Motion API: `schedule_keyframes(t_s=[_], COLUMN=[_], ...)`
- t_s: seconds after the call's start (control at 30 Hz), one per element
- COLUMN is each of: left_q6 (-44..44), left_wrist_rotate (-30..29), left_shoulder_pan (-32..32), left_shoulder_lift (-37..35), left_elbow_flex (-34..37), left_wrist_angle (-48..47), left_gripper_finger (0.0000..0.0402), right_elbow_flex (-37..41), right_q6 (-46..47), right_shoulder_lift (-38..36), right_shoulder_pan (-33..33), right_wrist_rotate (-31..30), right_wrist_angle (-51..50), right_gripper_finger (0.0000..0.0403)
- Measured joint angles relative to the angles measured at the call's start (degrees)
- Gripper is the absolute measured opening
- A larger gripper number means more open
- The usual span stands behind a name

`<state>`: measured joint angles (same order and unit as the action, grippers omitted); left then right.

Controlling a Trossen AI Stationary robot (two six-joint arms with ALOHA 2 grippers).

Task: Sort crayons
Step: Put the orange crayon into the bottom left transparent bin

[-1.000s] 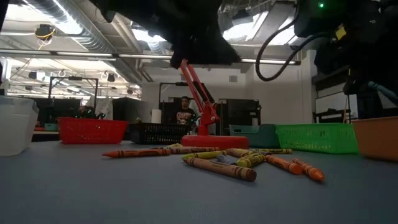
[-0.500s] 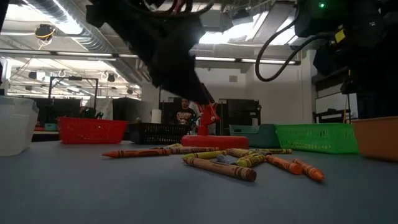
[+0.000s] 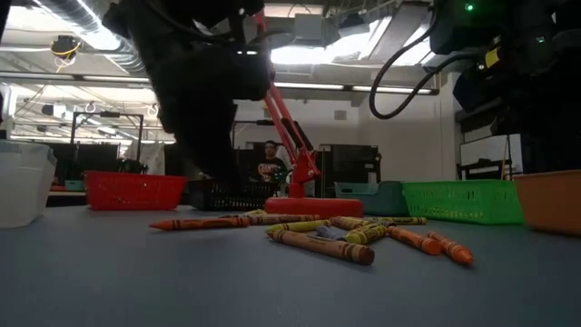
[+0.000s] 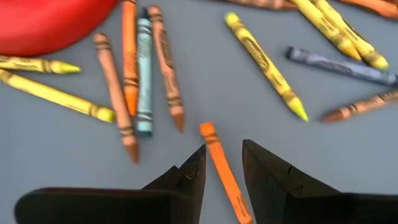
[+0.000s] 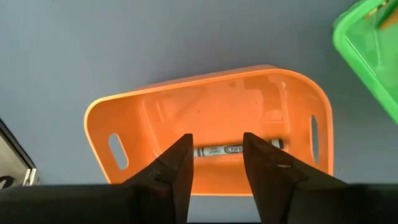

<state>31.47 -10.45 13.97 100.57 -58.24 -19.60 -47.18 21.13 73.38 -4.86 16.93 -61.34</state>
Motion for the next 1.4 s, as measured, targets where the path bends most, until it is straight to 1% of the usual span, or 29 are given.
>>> schedule_keyframes(t_s=[0.37, 0.73, 1.0, 1.13, 1.4], left_q6=[7.4, 9.0, 9.0, 9.0, 9.0], left_wrist_rotate=[-6.8, -6.9, -6.7, -6.5, -6.4], left_shoulder_pan=[4.6, 5.5, 5.5, 5.5, 5.5], left_shoulder_lift=[0.1, 5.1, 6.2, 6.3, 6.3], left_elbow_flex=[0.0, 0.0, -0.2, -0.2, -0.2], left_wrist_angle=[-1.6, -1.6, -1.7, -1.6, -1.8], left_gripper_finger=[0.0089, 0.0089, 0.0087, 0.0069, 0.0012], right_elbow_flex=[0.0, 0.0, 0.0, 0.0, 0.0], right_q6=[0.0, 0.0, 0.0, 0.0, 0.0], right_shoulder_lift=[0.0, 0.0, 0.0, 0.0, 0.0], right_shoulder_pan=[0.0, 0.0, 0.0, 0.0, 0.0], right_wrist_rotate=[0.0, 0.0, 0.0, 0.0, 0.0], right_wrist_angle=[0.8, 3.3, 3.3, 3.3, 3.3], right_gripper_finger=[0.0138, 0.0138, 0.0138, 0.0138, 0.0138])
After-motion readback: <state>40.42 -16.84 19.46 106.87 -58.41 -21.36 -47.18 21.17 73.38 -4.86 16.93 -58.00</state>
